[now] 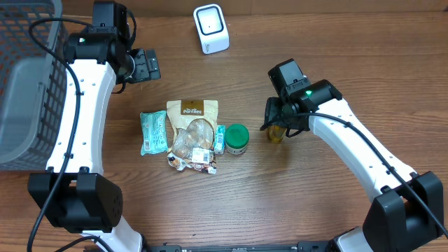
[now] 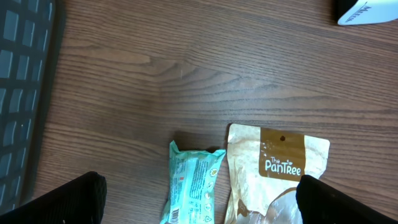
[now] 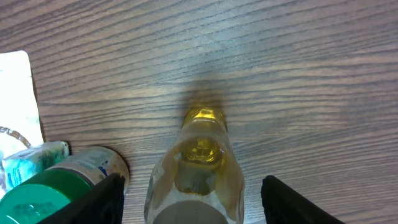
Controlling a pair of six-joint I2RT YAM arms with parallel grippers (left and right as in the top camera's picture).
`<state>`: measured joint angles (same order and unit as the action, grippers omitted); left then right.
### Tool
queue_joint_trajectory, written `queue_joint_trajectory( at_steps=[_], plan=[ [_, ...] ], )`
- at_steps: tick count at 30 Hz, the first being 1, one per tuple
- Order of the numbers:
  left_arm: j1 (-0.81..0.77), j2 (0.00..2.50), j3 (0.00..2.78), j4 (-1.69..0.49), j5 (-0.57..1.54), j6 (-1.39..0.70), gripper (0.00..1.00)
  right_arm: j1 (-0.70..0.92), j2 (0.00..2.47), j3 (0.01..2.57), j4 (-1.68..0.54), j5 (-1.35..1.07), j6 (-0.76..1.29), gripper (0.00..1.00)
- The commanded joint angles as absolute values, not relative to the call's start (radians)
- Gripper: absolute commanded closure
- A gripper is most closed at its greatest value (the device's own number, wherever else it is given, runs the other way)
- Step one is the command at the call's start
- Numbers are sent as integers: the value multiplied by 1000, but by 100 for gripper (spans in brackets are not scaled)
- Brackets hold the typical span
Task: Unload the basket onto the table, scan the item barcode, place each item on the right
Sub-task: 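Lower the right gripper around the yellow bottle and close it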
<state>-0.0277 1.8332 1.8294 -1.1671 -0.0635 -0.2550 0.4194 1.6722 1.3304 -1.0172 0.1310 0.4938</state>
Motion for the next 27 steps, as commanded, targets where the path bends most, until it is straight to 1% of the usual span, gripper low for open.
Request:
queue_joint_trajectory(
  at_steps=[1, 3, 8, 13, 15, 17, 19, 24, 27],
  plan=[
    [-33, 1826, 1841, -1167, -62, -258, 0, 419, 1680, 1347, -1015, 146, 490, 36],
    [-33, 1826, 1841, -1167, -62, -258, 1, 419, 1680, 1347, -1019, 145, 490, 36],
    [-33, 1826, 1841, -1167, -62, -258, 1, 419, 1680, 1347, -1017, 146, 490, 45],
    [-33, 1826, 1841, -1167, -62, -258, 0, 419, 1680, 1347, -1003, 146, 457, 49],
    [-33, 1826, 1841, -1167, -62, -258, 0, 419, 1680, 1347, -1005, 145, 437, 53],
    [-33, 1826, 1841, -1167, -62, -258, 1, 419, 1680, 1347, -1005, 145, 437, 54],
    [-33, 1826, 1841, -1167, -62, -258, 0, 419, 1680, 1347, -1004, 146, 437, 57],
    [-33, 1826, 1841, -1167, -62, -258, 0, 419, 1680, 1347, -997, 145, 432, 59],
    [-33, 1826, 1841, -1167, -62, -258, 0, 419, 1680, 1347, -996, 138, 359, 59]
  ],
)
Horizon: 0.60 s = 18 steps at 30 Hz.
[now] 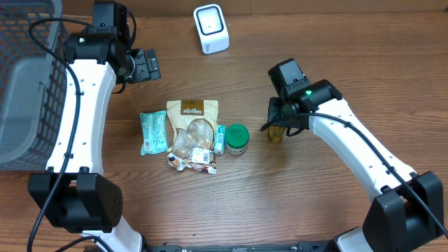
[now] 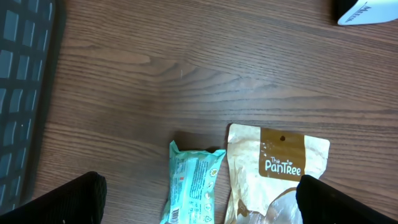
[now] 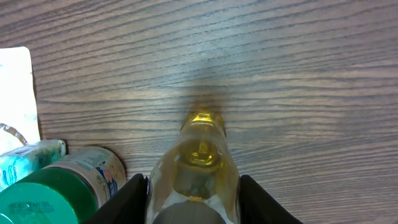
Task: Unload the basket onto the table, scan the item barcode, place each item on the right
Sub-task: 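Lower the right gripper around the yellow bottle and close it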
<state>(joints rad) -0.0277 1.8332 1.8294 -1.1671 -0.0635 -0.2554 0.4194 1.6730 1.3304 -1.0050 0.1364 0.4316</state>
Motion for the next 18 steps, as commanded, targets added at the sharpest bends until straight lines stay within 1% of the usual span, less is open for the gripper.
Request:
queue_joint_trajectory(
  at_steps=[1, 4, 5, 8, 9, 10, 18],
  plan=[
    [-33, 1826, 1841, -1167, -62, -258, 0, 419, 1680, 1347, -997, 137, 335, 58],
    [-33, 1826, 1841, -1167, -62, -258, 0, 419, 1680, 1347, -999, 138, 305, 57],
    [-33, 1826, 1841, -1167, -62, -258, 0, 419, 1680, 1347, -999, 138, 305, 53],
    [-33, 1826, 1841, -1167, -62, -258, 0, 419, 1680, 1347, -999, 138, 306, 34],
    [-33, 1826, 1841, -1167, -62, -258, 1, 419, 1680, 1347, -999, 138, 306, 27],
    [-33, 1826, 1841, -1167, -62, -258, 0, 419, 1680, 1347, -999, 138, 306, 22],
    [-33, 1826, 1841, -1167, -62, -258, 0, 419, 1741, 1346, -1001, 138, 321, 22]
  ],
)
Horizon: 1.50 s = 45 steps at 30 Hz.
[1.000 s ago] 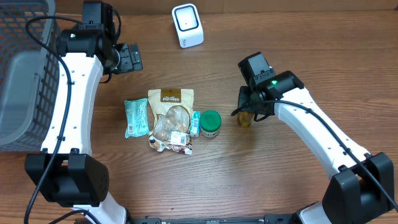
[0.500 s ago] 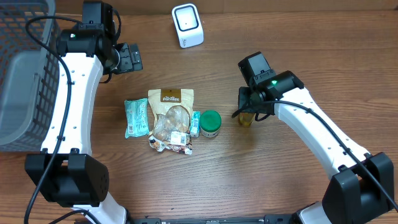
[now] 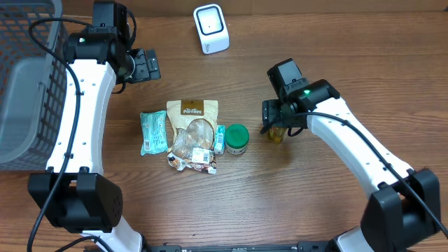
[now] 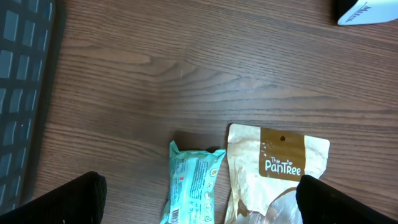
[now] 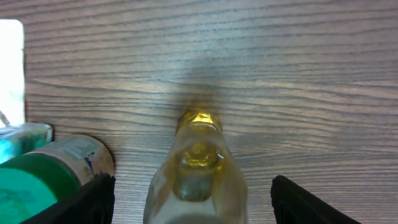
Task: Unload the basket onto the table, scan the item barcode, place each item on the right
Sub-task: 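Lower the right gripper around the yellow bottle and close it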
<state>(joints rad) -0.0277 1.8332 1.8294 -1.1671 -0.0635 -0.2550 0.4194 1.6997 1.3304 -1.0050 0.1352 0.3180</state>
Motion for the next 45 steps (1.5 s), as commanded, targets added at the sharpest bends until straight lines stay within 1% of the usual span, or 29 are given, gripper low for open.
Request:
queue_joint_trajectory(
  at_steps=[1, 8, 14, 17, 22, 25, 27, 30, 37, 38, 40, 42, 43, 45],
  plan=[
    [-33, 1826, 1841, -1167, -62, -258, 0, 419, 1750, 1346, -1001, 138, 321, 23],
    [-33, 1826, 1841, -1167, -62, -258, 1, 419, 1762, 1355, -1005, 150, 321, 23],
    [-33, 1826, 1841, -1167, -62, -258, 1, 419, 1761, 1377, -1012, 157, 321, 21],
    [-33, 1826, 1841, -1167, -62, -258, 1, 419, 1761, 1378, -1012, 157, 321, 14],
    [-33, 1826, 1841, -1167, -62, -258, 1, 419, 1756, 1383, -1020, 175, 322, 14],
    [-33, 1826, 1841, -1167, -62, -258, 0, 419, 1748, 1398, -1020, 175, 348, 11],
    [-33, 1826, 1841, -1167, -62, -258, 0, 419, 1747, 1409, -1024, 176, 348, 9],
    [-33, 1826, 1841, -1167, -62, -258, 0, 419, 1747, 1409, -1032, 175, 347, 0],
    [-33, 1826, 1841, -1167, -62, -258, 0, 419, 1747, 1409, -1055, 172, 347, 0],
    [-33, 1826, 1841, -1167, -62, -258, 0, 419, 1747, 1409, -1062, 172, 347, 1],
    [-33, 1826, 1841, -1167, -62, -258, 0, 419, 1747, 1409, -1069, 172, 347, 20],
    [-33, 1826, 1841, -1167, -62, -258, 1, 419, 1747, 1409, -1069, 172, 347, 35],
    [-33, 1826, 1841, -1167, -62, -258, 0, 419, 1747, 1409, -1068, 172, 347, 39],
    [-33, 1826, 1841, -1167, -62, -258, 0, 419, 1747, 1409, -1068, 172, 347, 40]
  ],
)
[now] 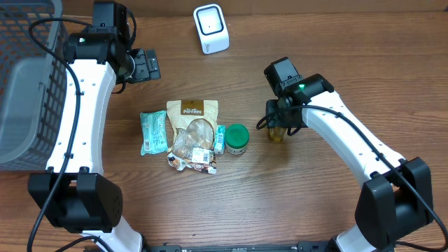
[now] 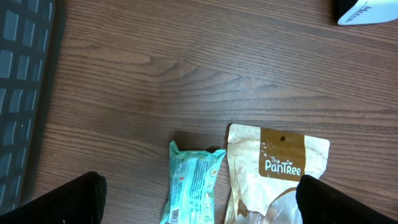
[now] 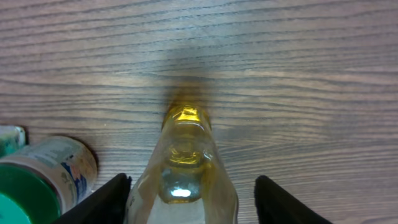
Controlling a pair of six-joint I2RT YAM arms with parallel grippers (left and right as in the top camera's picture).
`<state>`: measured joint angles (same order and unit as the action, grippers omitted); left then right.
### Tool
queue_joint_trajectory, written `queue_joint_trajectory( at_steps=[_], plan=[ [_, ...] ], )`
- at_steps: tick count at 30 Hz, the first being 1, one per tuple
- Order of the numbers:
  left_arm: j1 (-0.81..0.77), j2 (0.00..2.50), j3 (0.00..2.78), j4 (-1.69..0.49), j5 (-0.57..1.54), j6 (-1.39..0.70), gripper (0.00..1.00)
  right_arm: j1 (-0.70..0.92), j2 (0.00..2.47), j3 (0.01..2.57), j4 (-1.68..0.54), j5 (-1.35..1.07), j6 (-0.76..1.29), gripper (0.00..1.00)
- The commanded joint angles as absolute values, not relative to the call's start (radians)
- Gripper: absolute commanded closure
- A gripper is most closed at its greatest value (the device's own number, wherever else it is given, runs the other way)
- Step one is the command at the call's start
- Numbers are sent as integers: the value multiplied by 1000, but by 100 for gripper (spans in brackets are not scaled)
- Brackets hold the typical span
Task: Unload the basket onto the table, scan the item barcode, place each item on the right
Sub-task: 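Lower the right gripper around the yellow bottle and close it, then lift the yellow bottle and tilt it sideways with the right gripper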
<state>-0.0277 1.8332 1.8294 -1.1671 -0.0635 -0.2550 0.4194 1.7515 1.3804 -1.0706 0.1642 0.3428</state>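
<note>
A small clear bottle of yellow liquid [image 1: 277,134] stands upright on the wooden table, right of a green-lidded jar [image 1: 236,138]. My right gripper [image 1: 279,119] hangs straight over it. In the right wrist view the bottle [image 3: 184,163] sits between the two fingers of the right gripper [image 3: 193,200]; the left finger is at the bottle's side and the right finger stands a little apart. The white scanner [image 1: 211,28] stands at the back. My left gripper [image 1: 145,65] hovers open at the back left, holding nothing.
A teal packet [image 1: 153,131], a PanTree pouch [image 1: 192,126] and a small teal item [image 1: 219,138] lie left of the jar. A grey wire basket [image 1: 28,84] fills the far left edge. The scanner's corner [image 2: 367,11] shows in the left wrist view.
My right gripper's fingers stand closer together around the bottle than 1.5 s ago, and the wrist has shifted slightly, so the jar sits further left in its view. The left arm has not moved.
My right gripper first straddled the upright bottle with its fingers apart. At 2.1 s ago the fingers were pressed against the bottle's sides. At 1.5 s ago they were wide apart again, and now they are partly drawn in. The bottle stayed on the table throughout.
</note>
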Motion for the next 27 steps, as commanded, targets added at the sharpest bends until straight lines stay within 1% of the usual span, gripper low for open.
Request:
queue_joint_trajectory(
  at_steps=[1, 3, 7, 10, 11, 14, 20, 23, 27],
  plan=[
    [-33, 1826, 1841, -1167, -62, -258, 1, 419, 1747, 1409, -1068, 172, 347, 41],
    [-33, 1826, 1841, -1167, -62, -258, 0, 419, 1747, 1409, -1065, 172, 347, 43],
    [-33, 1826, 1841, -1167, -62, -258, 0, 419, 1747, 1409, -1061, 172, 347, 50],
    [-33, 1826, 1841, -1167, -62, -258, 0, 419, 1747, 1409, -1061, 172, 347, 60],
    [-33, 1826, 1841, -1167, -62, -258, 0, 419, 1747, 1409, -1061, 171, 348, 65],
    [-33, 1826, 1841, -1167, -62, -258, 1, 419, 1745, 1409, -1061, 168, 393, 71],
    [-33, 1826, 1841, -1167, -62, -258, 0, 409, 1692, 1464, -1093, 121, 423, 76],
    [-33, 1826, 1841, -1167, -62, -258, 0, 390, 1645, 1528, -1113, 30, 422, 80],
    [-33, 1826, 1841, -1167, -62, -258, 0, 335, 1581, 1565, -1089, -149, 422, 79]
  ],
)
